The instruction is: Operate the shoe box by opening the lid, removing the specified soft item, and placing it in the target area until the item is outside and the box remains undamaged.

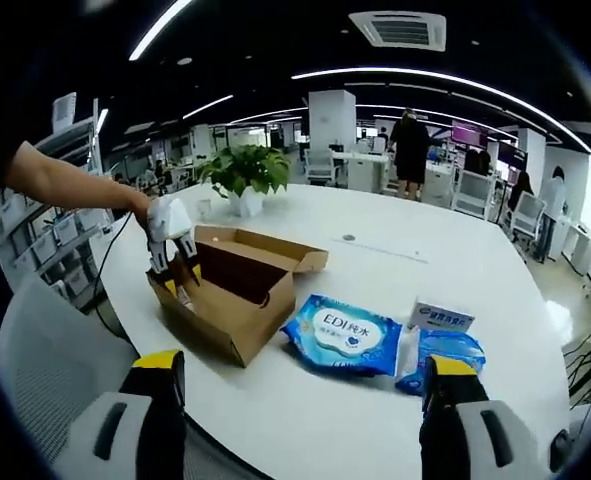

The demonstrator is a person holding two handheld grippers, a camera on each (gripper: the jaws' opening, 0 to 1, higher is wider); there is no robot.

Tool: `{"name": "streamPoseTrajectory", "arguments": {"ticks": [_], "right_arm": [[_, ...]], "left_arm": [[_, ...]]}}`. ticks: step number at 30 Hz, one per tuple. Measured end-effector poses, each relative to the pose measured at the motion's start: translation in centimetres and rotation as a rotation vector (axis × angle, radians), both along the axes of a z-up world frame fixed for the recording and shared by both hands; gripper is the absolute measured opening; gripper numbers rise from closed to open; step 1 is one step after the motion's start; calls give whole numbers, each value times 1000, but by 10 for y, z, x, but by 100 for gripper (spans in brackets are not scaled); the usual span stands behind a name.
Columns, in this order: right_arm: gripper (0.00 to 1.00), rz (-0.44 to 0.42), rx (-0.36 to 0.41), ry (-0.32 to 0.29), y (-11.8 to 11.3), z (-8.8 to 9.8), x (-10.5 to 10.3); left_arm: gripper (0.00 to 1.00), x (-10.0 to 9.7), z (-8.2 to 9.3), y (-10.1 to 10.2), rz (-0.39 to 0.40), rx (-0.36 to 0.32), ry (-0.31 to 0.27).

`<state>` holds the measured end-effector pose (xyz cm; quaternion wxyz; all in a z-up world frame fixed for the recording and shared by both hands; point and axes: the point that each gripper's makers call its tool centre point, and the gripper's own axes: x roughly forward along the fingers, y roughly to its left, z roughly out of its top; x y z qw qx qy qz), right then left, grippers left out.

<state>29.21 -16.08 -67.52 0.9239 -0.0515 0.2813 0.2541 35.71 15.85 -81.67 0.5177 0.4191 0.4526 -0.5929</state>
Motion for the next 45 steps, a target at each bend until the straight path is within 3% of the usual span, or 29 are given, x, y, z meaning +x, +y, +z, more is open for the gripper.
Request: {"name": "streamPoseTrajectory", "arguments": {"ticks": [9, 23, 35, 45], "right_arm": [[99, -1, 7, -14, 4, 4, -2], [98, 9, 5, -31, 7, 6, -5], [98, 43, 4, -41, 15, 8, -6], [98, 94, 0, -63, 28, 14, -6]], "left_arm": [[33, -8, -11, -2, -88, 19, -3], [21, -13, -30, 0, -150, 40, -39], [20, -9, -31, 0, -110, 50, -71], [19, -5, -20, 4, -34, 47, -74]]}}
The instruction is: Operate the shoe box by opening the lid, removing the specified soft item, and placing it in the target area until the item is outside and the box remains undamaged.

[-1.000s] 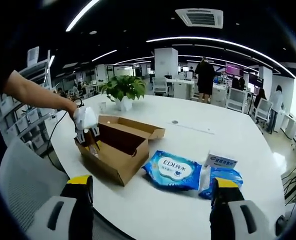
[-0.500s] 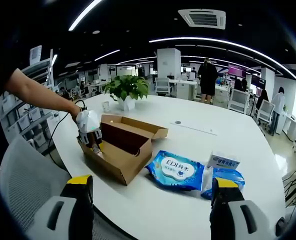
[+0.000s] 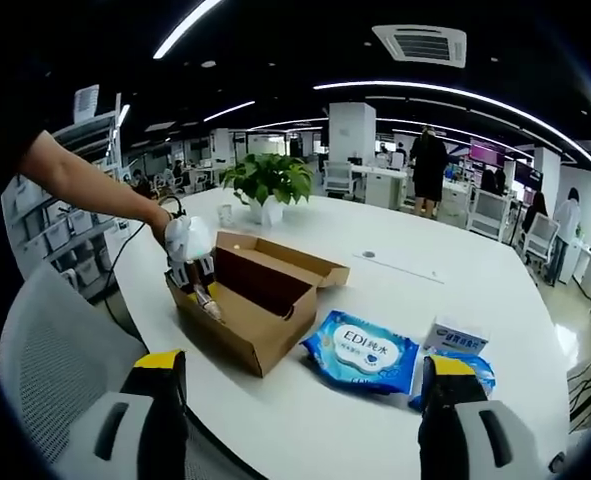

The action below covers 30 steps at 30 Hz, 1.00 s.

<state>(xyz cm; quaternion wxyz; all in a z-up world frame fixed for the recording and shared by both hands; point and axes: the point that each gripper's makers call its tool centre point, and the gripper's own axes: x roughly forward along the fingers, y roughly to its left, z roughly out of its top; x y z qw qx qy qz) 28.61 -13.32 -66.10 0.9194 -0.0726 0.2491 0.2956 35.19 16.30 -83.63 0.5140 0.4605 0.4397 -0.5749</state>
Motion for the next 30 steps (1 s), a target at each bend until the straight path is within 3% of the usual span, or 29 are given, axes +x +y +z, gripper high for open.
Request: {"name": "streamPoseTrajectory", "arguments": {"ticks": [3, 16, 30], "right_arm": [[97, 20, -3, -7, 5, 1, -1], [92, 95, 17, -40, 24, 9, -4], [81, 185, 24, -80, 51, 15, -7]], "left_arm": [[19, 3, 7, 1, 53, -10, -5], [19, 6, 52, -11, 91, -94, -42], [19, -4, 95, -37, 21, -186, -110]]}}
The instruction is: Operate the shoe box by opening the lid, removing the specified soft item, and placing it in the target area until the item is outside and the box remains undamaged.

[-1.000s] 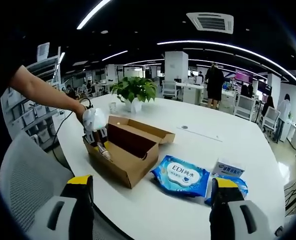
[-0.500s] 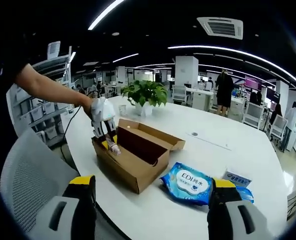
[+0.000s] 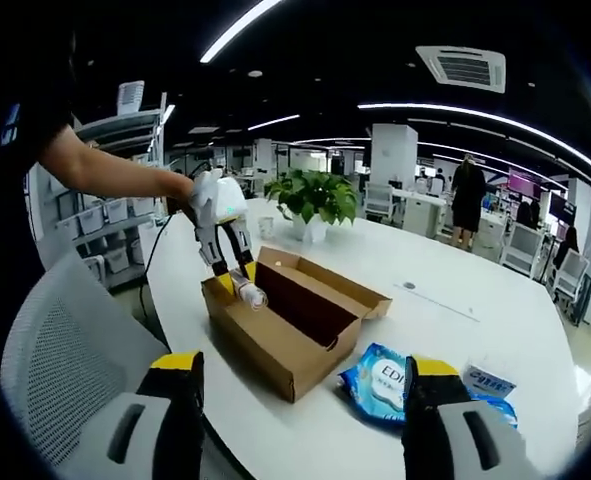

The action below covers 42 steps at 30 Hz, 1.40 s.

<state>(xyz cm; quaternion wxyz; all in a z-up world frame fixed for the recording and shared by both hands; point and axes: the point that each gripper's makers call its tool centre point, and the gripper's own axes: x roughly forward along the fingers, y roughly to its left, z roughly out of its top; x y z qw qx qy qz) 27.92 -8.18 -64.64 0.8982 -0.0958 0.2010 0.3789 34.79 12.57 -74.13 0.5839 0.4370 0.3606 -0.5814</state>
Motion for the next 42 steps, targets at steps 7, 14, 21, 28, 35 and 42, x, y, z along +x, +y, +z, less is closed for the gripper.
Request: {"name": "streamPoseTrajectory", "arguments": {"ticks": [7, 14, 21, 28, 35, 42], "right_arm": [[75, 54, -2, -11, 16, 1, -6], [69, 102, -8, -26, 30, 1, -11], [60, 143, -12, -52, 41, 3, -13], [52, 177, -11, -68, 48, 5, -16], [45, 208, -12, -72, 55, 6, -20], [39, 243, -22, -84, 63, 7, -25]], "left_arm": [[19, -10, 5, -7, -33, -12, 3], [19, -23, 19, -24, -71, -58, 10], [19, -39, 36, -46, -126, -107, 20], [19, -52, 47, -64, -166, -154, 43], [19, -66, 57, -80, -203, -198, 76], [19, -77, 65, -93, -238, -226, 96]]}}
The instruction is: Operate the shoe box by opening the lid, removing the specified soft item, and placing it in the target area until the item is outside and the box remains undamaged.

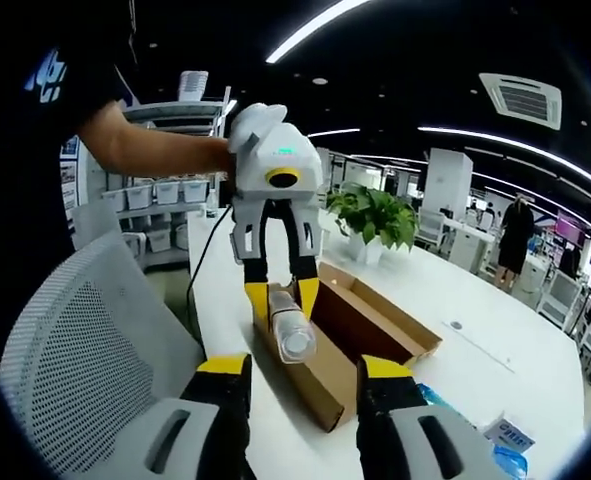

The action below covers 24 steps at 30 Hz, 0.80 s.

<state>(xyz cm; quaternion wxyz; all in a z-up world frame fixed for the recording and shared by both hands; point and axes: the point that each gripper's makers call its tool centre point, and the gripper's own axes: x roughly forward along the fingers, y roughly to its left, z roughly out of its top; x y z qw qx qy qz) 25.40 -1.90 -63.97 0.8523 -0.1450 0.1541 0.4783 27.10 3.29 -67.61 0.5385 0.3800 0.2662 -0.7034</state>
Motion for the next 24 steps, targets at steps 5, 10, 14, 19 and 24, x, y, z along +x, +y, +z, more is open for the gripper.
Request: {"name": "streamPoseTrajectory", "arguments": {"ticks": [5, 10, 14, 19, 24], "right_arm": [[33, 15, 3, -5, 4, 1, -2], [32, 29, -6, -5, 7, 0, -3], [30, 41, -10, -8, 10, 0, -5], [25, 58, -28, -12, 14, -1, -7], [18, 66, -31, -20, 15, 0, -9]], "left_arm": [[19, -6, 3, -7, -28, -13, 0], [19, -12, 6, -15, -53, -31, 4], [19, -17, 8, -20, -66, -42, 14], [19, -21, 10, -27, -83, -53, 13], [19, -23, 9, -30, -95, -57, 8]]}}
